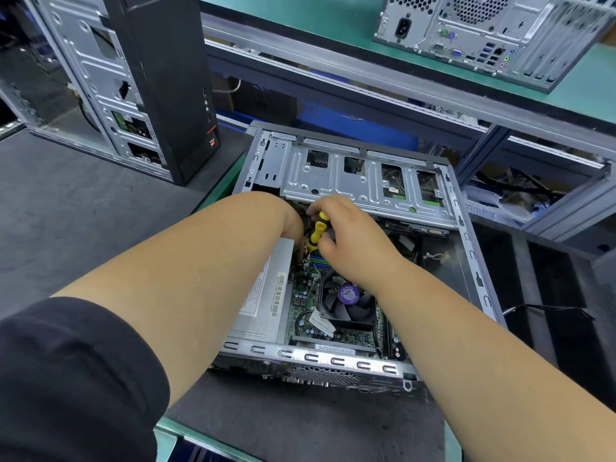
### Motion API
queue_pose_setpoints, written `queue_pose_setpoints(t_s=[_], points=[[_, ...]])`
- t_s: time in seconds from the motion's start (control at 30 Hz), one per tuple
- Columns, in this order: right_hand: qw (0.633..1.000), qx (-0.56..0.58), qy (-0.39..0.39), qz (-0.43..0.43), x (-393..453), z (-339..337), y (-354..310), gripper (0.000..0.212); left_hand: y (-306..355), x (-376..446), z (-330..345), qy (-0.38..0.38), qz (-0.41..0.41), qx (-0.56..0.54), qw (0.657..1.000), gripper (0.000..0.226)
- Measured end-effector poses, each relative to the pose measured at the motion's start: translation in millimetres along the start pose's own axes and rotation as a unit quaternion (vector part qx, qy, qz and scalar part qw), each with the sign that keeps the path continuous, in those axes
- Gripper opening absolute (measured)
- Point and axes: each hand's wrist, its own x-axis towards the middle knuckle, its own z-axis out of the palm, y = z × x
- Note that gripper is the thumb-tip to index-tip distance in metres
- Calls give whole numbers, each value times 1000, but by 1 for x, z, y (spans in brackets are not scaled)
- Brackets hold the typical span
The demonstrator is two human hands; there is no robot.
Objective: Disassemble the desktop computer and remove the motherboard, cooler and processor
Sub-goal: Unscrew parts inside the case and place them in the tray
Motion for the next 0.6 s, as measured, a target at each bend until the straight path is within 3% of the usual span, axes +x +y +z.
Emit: queue_pose_setpoints(t_s=[0.2,0.4,0.6], points=[[999,-32,1,-24,2,2,-1,29,-4,-2,-2,7,-15,65,998,18],[1000,-12,25,-7,0,2,2,28,1,-3,-2,2,-5,51,999,24],[999,-7,46,-19,1,0,3,24,3,-2,-2,-7,7,28,1000,45]])
